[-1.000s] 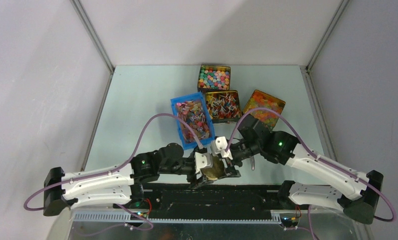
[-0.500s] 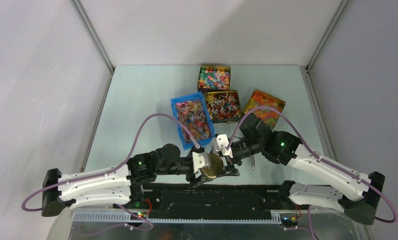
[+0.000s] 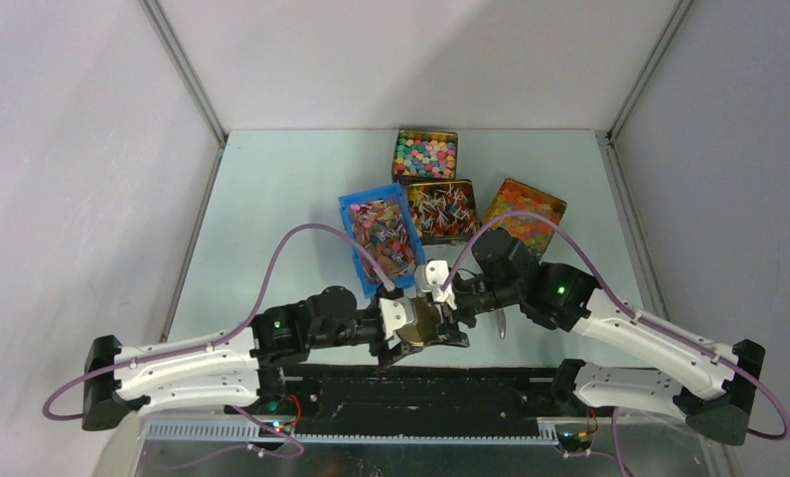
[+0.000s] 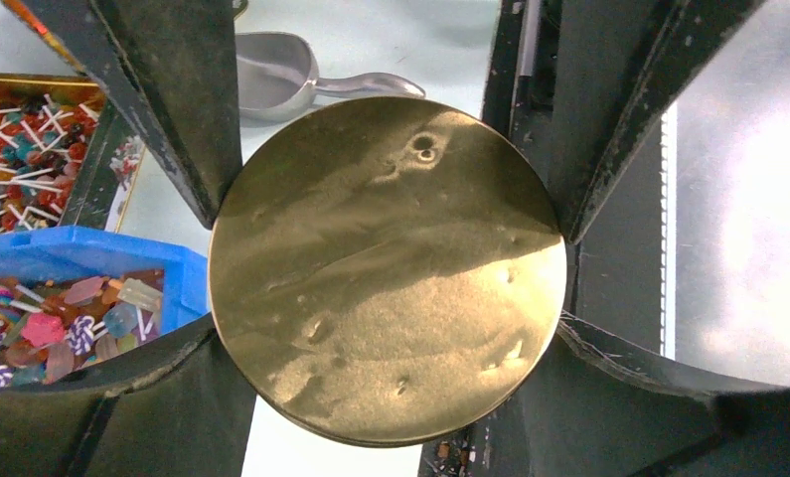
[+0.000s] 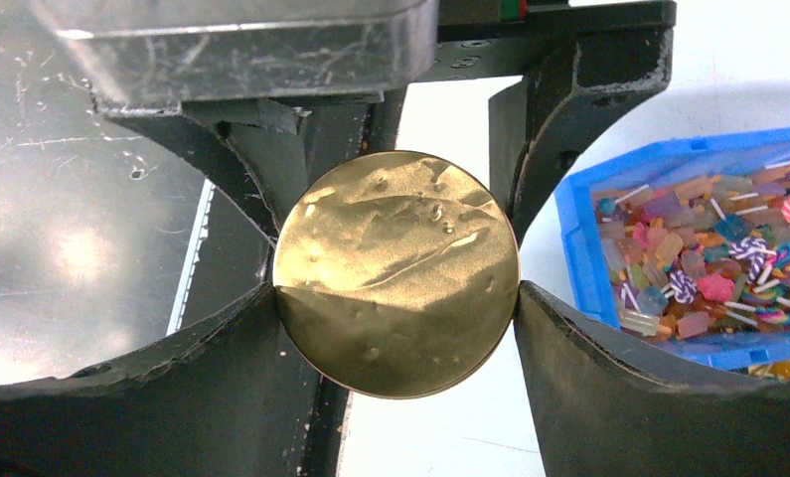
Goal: Pack the candies
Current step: Screw the bottle lid onto the packing bottle.
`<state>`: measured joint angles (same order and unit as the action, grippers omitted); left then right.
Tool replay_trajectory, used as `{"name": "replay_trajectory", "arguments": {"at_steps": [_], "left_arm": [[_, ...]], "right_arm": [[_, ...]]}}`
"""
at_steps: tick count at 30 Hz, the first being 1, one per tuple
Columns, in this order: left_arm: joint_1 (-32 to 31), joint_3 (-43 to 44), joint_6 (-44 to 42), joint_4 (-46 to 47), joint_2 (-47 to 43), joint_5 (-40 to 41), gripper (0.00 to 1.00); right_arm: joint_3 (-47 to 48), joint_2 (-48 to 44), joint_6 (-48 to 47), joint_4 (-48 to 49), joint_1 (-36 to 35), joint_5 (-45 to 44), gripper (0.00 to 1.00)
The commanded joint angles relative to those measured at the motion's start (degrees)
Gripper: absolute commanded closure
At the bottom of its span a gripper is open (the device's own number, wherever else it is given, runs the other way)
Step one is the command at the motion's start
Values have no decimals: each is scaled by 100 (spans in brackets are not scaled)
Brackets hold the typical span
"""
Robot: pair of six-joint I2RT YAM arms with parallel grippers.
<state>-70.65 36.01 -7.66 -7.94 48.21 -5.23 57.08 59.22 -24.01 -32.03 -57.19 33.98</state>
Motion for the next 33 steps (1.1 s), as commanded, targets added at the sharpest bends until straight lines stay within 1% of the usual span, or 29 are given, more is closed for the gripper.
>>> {"name": "replay_trajectory", "arguments": {"at_steps": [1, 4, 10, 13, 19, 25, 27, 28, 29, 30, 31, 33], "left_arm": [[43, 424, -33, 1728, -196, 1007, 55], [43, 424, -12, 1805, -185, 1211, 56], [43, 439, 12, 1972, -90, 1371, 56], [43, 457, 24, 2020, -29, 1397, 56], [43, 439, 66, 2023, 3, 1350, 56], [43, 341, 104, 1921, -95, 1301, 56], [43, 289, 59, 1843, -146, 1224, 56], [43, 260, -2, 1804, -187, 1164, 56], [43, 223, -18, 1737, -205, 1147, 56], [43, 185, -45, 1692, -226, 1117, 56], [43, 164, -72, 1575, -249, 1110, 56], [43, 123, -124, 1380, -272, 1082, 56]], "right_arm": [[-21, 137, 828, -333, -193, -433, 67], [-21, 150, 1092, -283, -290, -769, 70], [-66, 178, 1562, -64, -509, -1319, 73], [-104, 186, 1785, 78, -594, -1478, 71], [-142, 205, 1961, 226, -654, -1576, 62], [-144, 203, 1857, 135, -657, -1622, 45], [-152, 177, 1719, 89, -646, -1473, 31], [-153, 173, 1650, 67, -641, -1451, 18], [-158, 163, 1635, 35, -644, -1457, 13], [-154, 162, 1596, 19, -635, -1471, 4], [-154, 154, 1577, -25, -636, -1485, 1], [-161, 135, 1533, -77, -610, -1506, 1]]}}
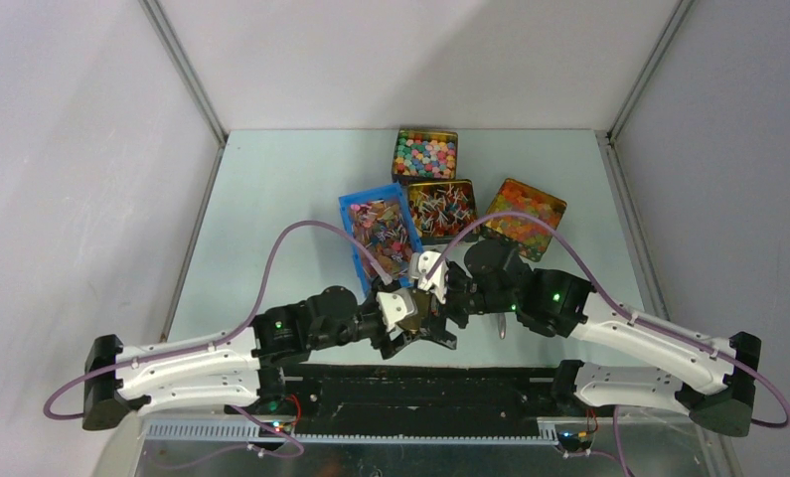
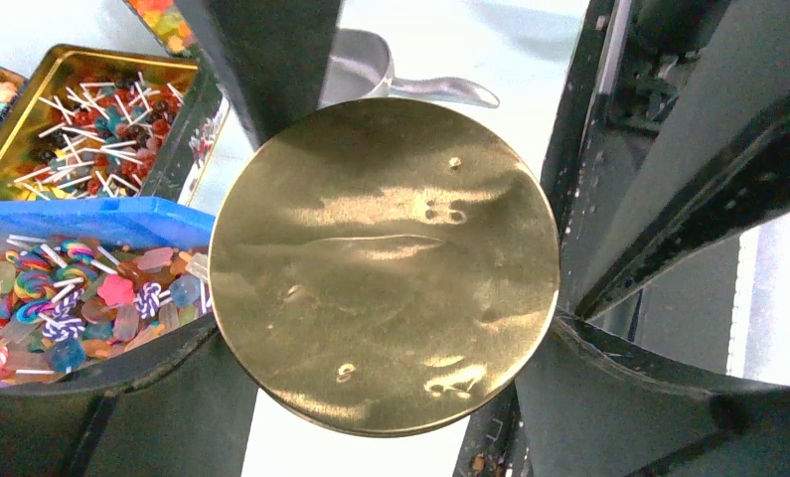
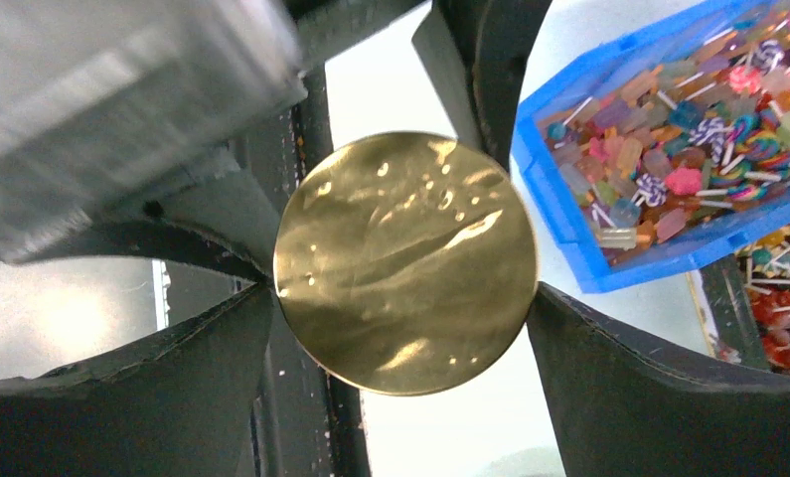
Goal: Pack the candies
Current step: Screw the bottle lid onto the packing bottle.
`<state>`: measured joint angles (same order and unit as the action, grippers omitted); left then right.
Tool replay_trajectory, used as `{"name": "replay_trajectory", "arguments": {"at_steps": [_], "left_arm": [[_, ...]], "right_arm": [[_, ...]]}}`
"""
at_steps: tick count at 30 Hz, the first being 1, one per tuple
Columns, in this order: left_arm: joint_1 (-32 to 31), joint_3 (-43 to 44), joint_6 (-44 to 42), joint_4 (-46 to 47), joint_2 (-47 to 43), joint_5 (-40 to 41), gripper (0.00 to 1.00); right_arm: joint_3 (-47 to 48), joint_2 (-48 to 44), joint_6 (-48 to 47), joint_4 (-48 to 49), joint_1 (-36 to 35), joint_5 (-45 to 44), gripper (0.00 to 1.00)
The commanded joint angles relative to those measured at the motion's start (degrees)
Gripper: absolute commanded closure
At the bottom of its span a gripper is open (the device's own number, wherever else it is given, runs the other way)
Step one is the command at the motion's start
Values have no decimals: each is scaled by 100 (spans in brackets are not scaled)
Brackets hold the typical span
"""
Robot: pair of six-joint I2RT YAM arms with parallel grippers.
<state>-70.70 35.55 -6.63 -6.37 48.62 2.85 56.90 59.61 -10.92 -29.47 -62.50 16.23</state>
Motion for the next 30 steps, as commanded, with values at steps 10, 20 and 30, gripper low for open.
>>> {"name": "replay_trajectory", "arguments": {"at_steps": [10, 20, 30], "left_arm": [[47, 48, -362, 535, -531, 154, 57], [47, 148, -653, -47, -633, -215, 57], [47, 198, -1083, -32, -499, -1439, 56]], "right_arm": [[-281, -215, 16, -635, 258, 286, 0], [-374, -1059, -1235, -1789, 1003, 1120, 0], [297, -1064, -2286, -1679, 1297, 2850, 0]]}}
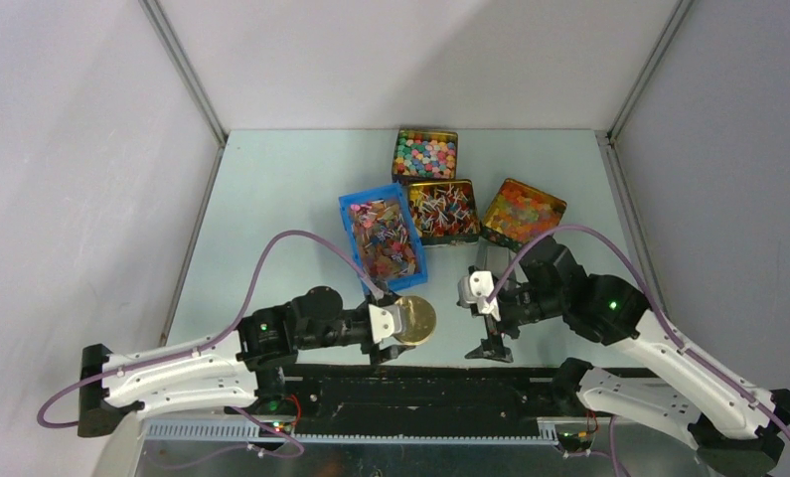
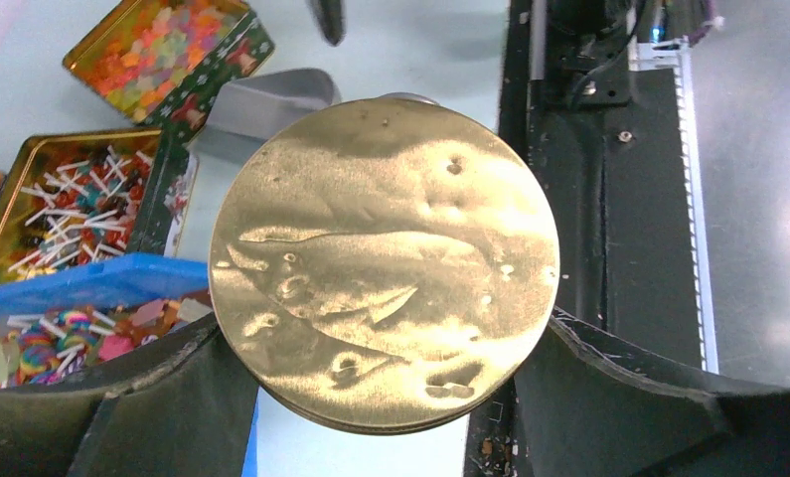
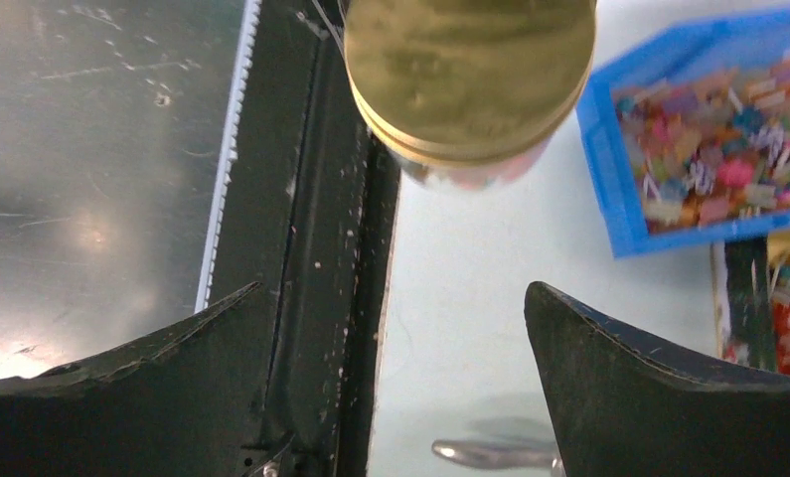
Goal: Pack the candies
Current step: Screw the bottle lid onto the packing bottle.
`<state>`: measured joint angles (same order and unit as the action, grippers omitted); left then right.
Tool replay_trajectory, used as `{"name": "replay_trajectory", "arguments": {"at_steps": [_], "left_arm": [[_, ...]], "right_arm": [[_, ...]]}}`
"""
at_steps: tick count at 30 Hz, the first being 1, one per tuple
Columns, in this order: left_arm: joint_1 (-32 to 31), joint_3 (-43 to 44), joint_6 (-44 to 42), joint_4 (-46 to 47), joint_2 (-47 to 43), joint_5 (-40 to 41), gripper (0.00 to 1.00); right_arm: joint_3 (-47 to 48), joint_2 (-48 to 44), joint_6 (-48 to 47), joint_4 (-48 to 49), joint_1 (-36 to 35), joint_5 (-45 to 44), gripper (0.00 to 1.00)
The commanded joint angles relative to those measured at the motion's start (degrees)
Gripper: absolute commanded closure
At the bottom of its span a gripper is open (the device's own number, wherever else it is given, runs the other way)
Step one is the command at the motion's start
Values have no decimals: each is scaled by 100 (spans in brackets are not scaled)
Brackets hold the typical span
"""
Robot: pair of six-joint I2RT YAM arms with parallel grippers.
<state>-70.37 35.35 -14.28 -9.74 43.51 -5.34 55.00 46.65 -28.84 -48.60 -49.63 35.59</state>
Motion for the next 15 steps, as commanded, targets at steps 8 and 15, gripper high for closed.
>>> {"name": "replay_trajectory", "arguments": {"at_steps": [8, 15], "left_arm": [[14, 272, -220, 615, 363, -1173, 56], [10, 393, -164, 837, 544, -1302, 58]], "right_arm": [[1013, 889, -617, 699, -315, 1099, 0], [1058, 1296, -792, 711, -653, 1057, 1]]}}
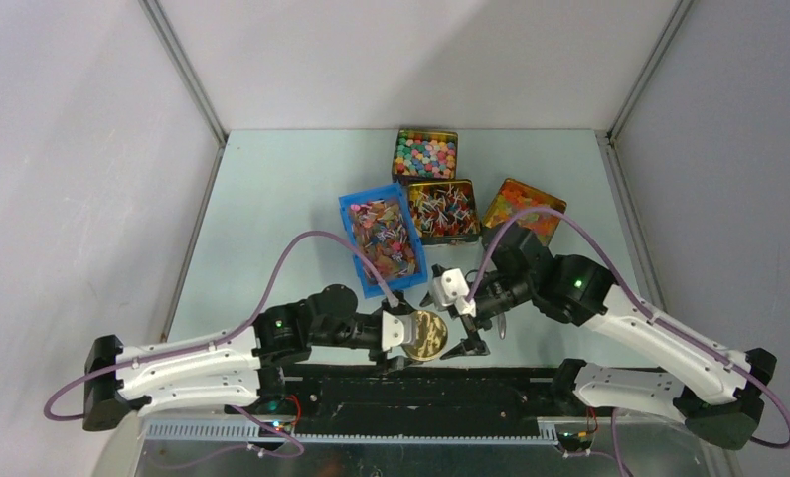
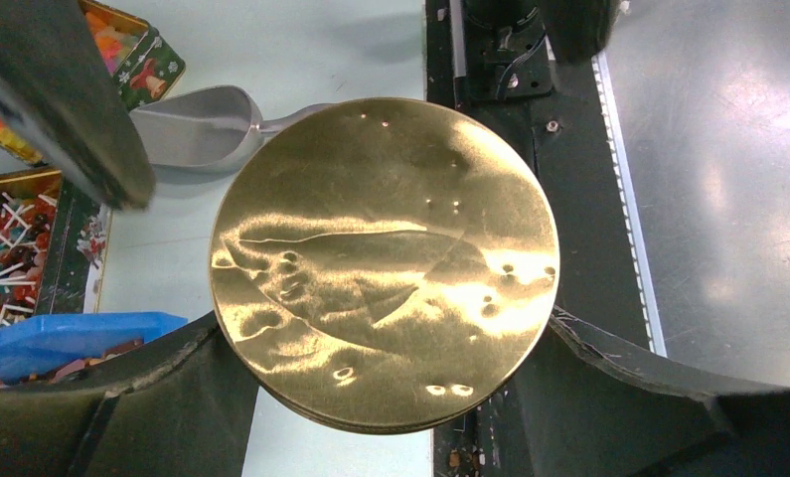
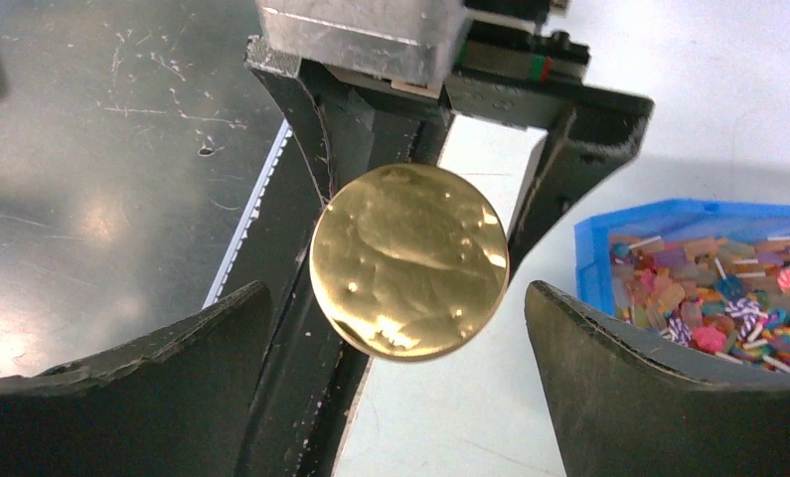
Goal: Pack the candies
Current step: Screw the bottle lid onto the packing bottle.
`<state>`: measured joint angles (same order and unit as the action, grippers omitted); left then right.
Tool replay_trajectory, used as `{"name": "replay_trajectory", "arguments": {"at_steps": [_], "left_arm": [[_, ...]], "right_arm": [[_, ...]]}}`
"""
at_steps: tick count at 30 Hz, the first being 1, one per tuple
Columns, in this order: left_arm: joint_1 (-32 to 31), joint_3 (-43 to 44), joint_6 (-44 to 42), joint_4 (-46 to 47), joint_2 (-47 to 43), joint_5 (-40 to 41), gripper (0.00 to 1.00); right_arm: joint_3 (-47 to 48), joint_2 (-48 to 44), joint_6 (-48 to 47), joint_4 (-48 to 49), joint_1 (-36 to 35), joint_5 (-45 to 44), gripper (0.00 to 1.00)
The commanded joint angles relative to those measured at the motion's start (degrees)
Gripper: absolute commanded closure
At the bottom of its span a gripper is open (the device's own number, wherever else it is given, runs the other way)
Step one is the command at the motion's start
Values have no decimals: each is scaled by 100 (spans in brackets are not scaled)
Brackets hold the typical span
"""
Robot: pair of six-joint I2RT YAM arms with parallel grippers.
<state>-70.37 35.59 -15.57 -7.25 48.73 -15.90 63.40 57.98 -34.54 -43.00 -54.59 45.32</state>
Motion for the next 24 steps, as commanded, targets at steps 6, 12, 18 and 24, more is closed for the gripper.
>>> {"name": "replay_trajectory", "arguments": {"at_steps": [6, 12, 18, 24], "left_arm": [[-3, 457, -61, 618, 108, -290, 58], [-3, 500, -74, 606, 91, -307, 58], [-4, 495, -77, 619, -13, -277, 59], [-4, 433, 11, 830, -61, -143, 59]], "right_arm": [[221, 355, -327, 139, -223, 6, 1], [223, 467, -467, 27, -256, -132, 3], [216, 478, -552, -95, -254, -243, 12], [58, 333, -471, 11, -286, -478, 13]]}}
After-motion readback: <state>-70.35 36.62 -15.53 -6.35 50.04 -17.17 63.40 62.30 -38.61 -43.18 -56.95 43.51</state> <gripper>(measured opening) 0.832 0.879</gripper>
